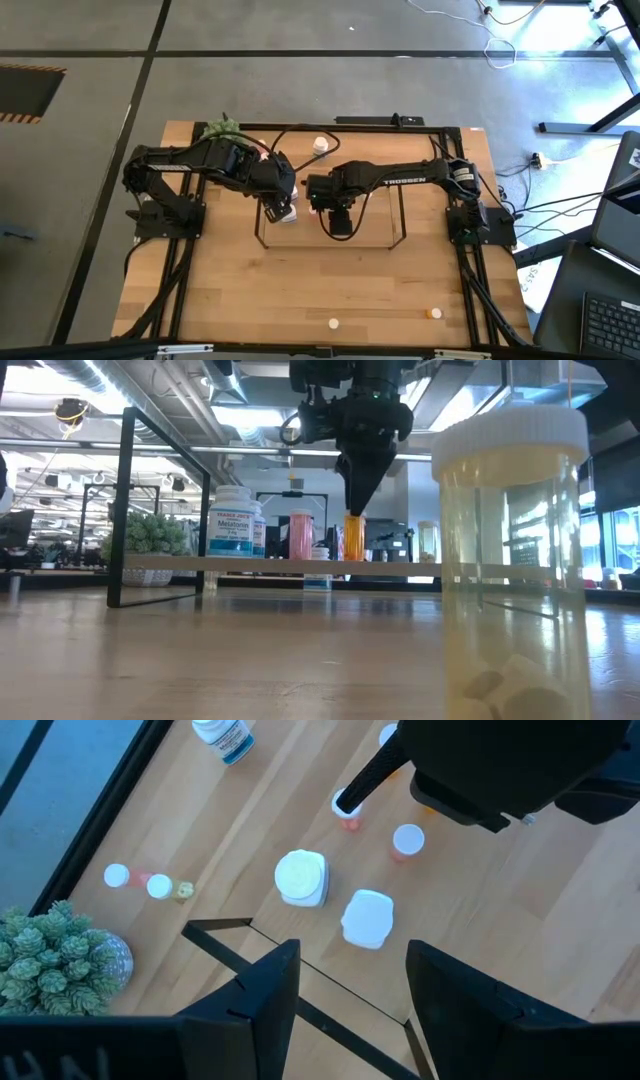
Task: Pick and place medicine bottles onto shelf by color
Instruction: Put the top orange pill bottle on the shelf aligned with the other orange pill bottle, then put the bottom yellow pill bottle on the shelf aligned with the other yellow pill bottle
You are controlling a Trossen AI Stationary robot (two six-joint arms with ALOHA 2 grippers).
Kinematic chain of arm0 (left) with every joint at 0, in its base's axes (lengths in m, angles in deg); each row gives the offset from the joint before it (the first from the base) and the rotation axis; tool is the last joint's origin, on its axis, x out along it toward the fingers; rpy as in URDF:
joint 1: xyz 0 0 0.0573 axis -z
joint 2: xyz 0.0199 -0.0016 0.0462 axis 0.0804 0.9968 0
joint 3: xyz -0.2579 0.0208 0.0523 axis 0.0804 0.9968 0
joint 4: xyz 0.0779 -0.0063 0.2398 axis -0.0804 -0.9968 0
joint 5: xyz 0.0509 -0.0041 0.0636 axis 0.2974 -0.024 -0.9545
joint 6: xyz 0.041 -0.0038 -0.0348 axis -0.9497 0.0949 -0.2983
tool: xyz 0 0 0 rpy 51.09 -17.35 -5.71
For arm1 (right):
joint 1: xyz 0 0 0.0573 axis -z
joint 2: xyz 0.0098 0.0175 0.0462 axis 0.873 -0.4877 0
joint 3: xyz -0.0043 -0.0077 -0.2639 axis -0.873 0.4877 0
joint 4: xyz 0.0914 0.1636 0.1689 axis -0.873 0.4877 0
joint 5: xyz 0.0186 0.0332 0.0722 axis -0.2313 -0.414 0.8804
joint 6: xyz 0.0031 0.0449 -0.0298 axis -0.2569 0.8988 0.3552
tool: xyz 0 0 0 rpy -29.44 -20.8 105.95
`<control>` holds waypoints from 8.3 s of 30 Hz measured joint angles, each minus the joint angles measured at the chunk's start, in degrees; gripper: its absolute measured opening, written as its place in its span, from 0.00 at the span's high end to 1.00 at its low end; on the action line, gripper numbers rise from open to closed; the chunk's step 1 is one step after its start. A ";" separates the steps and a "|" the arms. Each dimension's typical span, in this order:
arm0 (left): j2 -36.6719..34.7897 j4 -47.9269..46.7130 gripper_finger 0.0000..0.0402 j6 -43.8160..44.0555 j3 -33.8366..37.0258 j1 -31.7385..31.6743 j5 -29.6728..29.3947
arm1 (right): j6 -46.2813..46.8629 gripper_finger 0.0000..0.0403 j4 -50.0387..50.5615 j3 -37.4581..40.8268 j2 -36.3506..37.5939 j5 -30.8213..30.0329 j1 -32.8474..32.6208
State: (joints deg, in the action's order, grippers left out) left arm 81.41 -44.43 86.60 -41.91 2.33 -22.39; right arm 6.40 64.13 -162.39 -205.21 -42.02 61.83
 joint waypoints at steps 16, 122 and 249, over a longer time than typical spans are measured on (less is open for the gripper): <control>0.00 -0.36 0.55 -0.37 0.00 0.38 -1.11 | 2.11 0.57 8.68 -6.65 1.80 0.09 0.00; 28.76 40.24 0.56 0.88 0.04 27.80 5.21 | 43.09 0.57 -11.12 41.13 56.72 -12.09 -50.53; 40.09 50.19 0.37 7.14 0.04 23.89 16.98 | 40.39 0.57 -12.10 41.13 55.84 -14.43 -50.53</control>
State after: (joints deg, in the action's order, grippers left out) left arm 121.49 5.76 93.74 -41.87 26.22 -5.41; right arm 46.79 52.03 -121.25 -149.37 -56.44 11.29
